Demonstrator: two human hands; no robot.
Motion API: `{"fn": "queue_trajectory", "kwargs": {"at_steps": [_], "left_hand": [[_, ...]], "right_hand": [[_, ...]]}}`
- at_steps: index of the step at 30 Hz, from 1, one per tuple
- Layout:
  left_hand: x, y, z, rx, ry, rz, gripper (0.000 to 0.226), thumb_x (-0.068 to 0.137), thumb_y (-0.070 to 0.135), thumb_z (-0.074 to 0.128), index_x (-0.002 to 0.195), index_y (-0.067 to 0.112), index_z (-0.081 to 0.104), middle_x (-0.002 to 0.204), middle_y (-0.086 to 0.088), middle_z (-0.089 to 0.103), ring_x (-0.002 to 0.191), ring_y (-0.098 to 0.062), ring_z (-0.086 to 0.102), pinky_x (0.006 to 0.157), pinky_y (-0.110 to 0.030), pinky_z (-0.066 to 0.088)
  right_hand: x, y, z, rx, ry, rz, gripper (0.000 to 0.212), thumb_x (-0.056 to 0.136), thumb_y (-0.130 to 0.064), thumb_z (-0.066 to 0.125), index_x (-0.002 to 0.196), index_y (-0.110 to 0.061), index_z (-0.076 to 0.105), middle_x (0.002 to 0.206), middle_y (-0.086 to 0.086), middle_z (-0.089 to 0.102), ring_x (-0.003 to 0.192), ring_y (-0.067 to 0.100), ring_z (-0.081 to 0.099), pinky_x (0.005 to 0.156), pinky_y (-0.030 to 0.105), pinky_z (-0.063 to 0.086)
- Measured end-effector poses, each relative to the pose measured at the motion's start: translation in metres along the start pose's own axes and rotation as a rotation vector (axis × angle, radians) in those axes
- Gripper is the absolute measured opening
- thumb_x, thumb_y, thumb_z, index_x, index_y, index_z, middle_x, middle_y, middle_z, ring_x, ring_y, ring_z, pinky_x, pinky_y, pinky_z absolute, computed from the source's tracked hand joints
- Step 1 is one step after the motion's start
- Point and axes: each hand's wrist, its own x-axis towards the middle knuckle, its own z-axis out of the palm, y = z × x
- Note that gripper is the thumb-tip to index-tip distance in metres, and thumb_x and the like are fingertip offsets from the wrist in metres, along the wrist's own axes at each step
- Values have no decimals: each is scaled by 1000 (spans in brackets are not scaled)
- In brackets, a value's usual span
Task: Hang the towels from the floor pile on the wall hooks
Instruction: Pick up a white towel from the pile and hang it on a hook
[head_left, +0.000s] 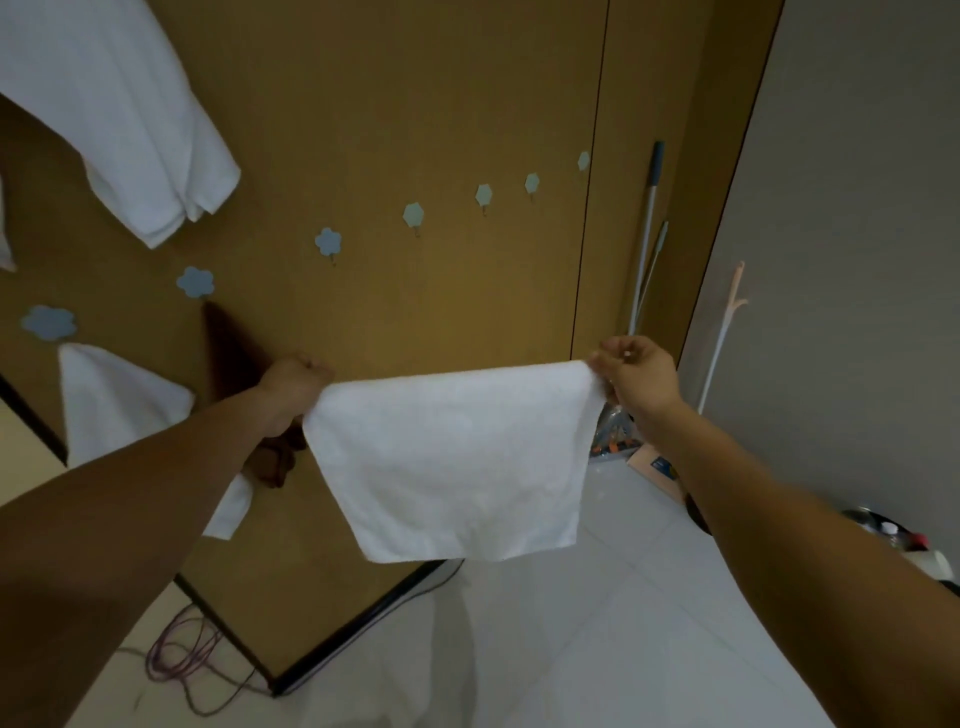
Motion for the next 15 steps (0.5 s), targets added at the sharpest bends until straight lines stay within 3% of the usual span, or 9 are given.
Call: {"fn": "queue_trajectory", "kwargs": {"at_steps": [2,5,11,15], "left_hand": [[-2,-3,-2,14,-29,-10,15,92,17,57,90,4,63,98,-16,61,87,-29,56,75,-38,47],[-3,-6,-7,-12,-48,-25,17,90,15,61,98,0,65,103,-18,63,96,-33,59,86,-44,50],[-3,-4,-19,-166,15,-122,17,89,18,61,103,8,63,110,-16,62,105,-36,58,90,-49,50],[-9,-3,-19,-256,35,-158,28,89,18,61,113,4,60,98,-11,61,94,-31,57,86,-44,50]], "right_hand": [[-2,-3,3,17,19,-17,13,85,-18,72,93,-23,63,93,3,65,67,17,60,59,33,52],[-6,-2,7,-39,-53,16,6,87,-16,71,91,-19,67,95,4,69,78,21,66,72,37,58],[-13,0,8,-25,-64,41,9,81,-16,77,87,-19,71,95,-1,71,91,18,67,80,30,55],[-15,1,10,-58,-93,43,18,76,-16,81,88,-21,69,98,-1,69,92,17,66,82,30,54]]}}
